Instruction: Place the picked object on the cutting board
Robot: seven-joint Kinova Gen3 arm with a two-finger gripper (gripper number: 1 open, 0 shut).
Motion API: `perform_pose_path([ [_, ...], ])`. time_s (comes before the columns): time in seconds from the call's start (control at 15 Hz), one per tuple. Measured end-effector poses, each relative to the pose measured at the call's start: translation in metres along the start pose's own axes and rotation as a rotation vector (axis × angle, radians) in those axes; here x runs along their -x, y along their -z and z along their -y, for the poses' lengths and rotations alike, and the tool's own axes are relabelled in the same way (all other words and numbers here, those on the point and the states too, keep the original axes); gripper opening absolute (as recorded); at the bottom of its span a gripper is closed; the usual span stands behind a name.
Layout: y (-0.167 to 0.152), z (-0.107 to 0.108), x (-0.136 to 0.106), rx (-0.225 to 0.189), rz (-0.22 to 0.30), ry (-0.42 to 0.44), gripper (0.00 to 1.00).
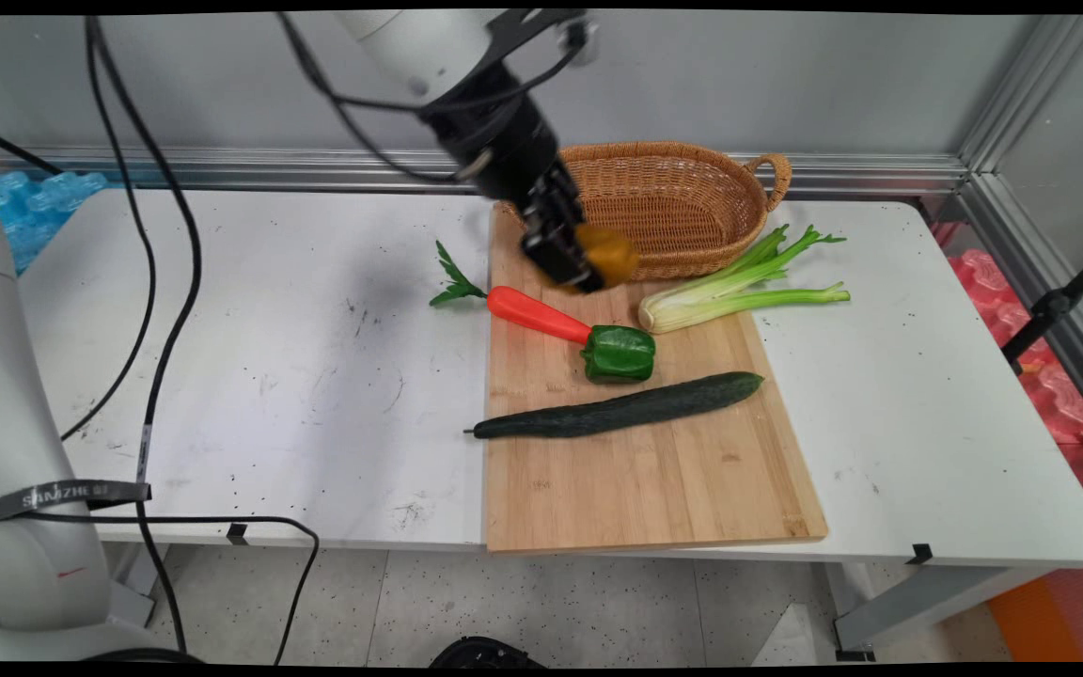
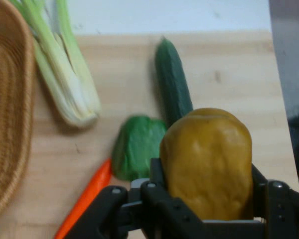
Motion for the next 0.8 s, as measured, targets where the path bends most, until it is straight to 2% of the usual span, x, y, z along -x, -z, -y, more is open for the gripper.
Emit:
perform_pose_path([
  [0.47,-0.020,-0.006,0.058,-0.002,0.088,-0.037,0.00],
  [0.8,-0.051,0.000,0.082,-0.011,0.113,-0.054,0.00],
])
